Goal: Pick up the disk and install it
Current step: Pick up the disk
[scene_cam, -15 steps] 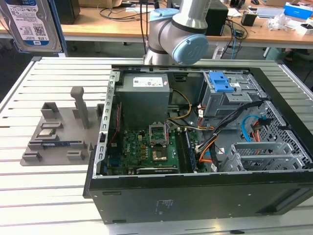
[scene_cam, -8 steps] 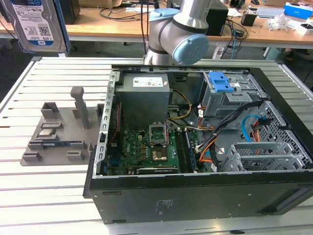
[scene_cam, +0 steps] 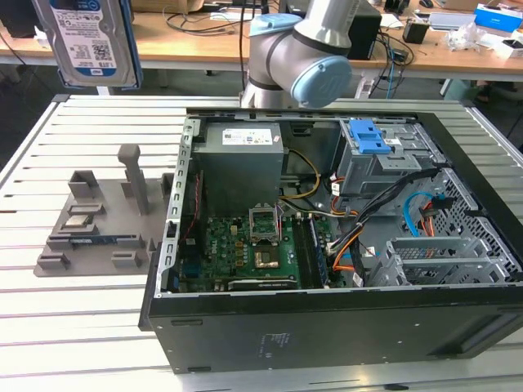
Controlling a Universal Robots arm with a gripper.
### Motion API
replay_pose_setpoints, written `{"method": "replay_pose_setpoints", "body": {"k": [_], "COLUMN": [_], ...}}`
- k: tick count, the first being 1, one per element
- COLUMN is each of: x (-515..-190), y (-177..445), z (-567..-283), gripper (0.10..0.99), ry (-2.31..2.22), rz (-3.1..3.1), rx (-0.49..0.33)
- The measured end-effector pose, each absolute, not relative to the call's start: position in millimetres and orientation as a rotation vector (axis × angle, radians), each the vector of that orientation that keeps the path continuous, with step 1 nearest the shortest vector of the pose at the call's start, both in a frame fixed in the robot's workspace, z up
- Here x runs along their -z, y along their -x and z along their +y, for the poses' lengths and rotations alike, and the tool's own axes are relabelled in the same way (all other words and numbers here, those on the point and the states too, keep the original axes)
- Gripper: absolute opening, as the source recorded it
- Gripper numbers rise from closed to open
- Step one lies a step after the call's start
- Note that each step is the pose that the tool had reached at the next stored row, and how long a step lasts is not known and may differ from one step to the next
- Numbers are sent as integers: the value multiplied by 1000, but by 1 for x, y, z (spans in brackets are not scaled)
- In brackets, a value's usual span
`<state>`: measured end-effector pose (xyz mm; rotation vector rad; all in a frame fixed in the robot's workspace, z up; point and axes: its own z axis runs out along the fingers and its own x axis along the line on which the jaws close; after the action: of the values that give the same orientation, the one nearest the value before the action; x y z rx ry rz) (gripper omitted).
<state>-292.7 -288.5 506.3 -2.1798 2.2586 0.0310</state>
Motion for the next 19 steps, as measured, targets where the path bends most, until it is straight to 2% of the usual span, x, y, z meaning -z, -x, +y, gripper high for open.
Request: {"method": "replay_pose_setpoints", "body": {"k": [19], "x": [-506], "y": [199], "z": [-289], "gripper": [365], "ry": [2180], "rz": [2259], "rx": [-32]}}
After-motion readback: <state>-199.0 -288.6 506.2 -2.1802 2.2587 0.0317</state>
